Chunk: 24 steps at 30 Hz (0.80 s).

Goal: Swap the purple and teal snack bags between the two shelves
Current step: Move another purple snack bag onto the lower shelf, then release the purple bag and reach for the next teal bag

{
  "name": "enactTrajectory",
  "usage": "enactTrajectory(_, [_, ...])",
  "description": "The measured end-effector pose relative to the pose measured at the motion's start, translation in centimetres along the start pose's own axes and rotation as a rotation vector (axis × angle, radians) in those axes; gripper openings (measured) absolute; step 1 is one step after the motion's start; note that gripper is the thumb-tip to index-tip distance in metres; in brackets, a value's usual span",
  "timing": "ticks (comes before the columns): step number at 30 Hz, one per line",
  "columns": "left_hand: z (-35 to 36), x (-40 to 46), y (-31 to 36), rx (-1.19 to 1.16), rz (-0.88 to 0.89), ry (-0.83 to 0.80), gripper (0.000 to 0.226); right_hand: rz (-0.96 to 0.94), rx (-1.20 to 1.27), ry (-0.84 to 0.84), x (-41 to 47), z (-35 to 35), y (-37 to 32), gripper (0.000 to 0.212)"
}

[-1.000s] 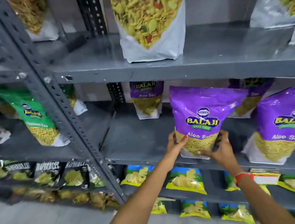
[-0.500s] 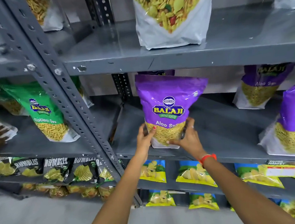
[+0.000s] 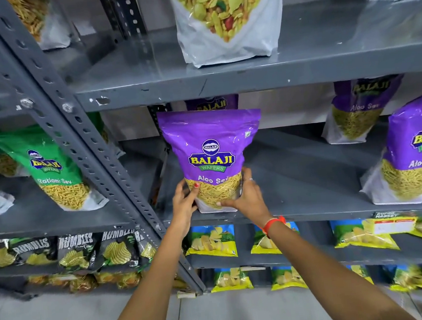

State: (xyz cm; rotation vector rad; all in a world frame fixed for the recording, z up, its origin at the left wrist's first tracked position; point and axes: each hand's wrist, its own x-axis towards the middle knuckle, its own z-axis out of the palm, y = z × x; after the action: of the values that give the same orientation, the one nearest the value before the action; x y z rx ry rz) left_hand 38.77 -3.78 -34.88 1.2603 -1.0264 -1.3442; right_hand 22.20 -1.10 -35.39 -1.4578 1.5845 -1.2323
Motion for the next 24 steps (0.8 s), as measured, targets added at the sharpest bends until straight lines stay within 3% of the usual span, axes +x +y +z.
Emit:
enactTrajectory(7, [0.0, -0.7, 0.1, 0.014, 0.009, -0.004, 0.045, -0.013, 0.066, -0.034, -0.5, 0.0, -0.1, 0.100])
enactTrajectory(11, [0.3, -1.4, -0.2, -0.023, 0.024, 0.127, 0.052, 0.011, 0.084, -0.028, -1.2, -1.3, 0.0, 0.113])
enactTrajectory(16, [2.9, -5.0, 0.7, -0.014, 0.388, 0.388, 0.037, 0.007, 0.196, 0.110, -3.2, -5.6, -0.8, 0.067])
enactTrajectory(19, [6.5, -7.9, 3.0, -0.032, 0.603, 0.346, 0.024, -0.093, 0.249, 0.212, -4.6, -9.1, -2.7, 0.049])
enactTrajectory(24, [15.1, -12.3, 9.4, -0.061, 0.864, 0.211, 0.019, -0.288, 0.274, 0.427, -5.6, -16.7, -7.1, 0.036])
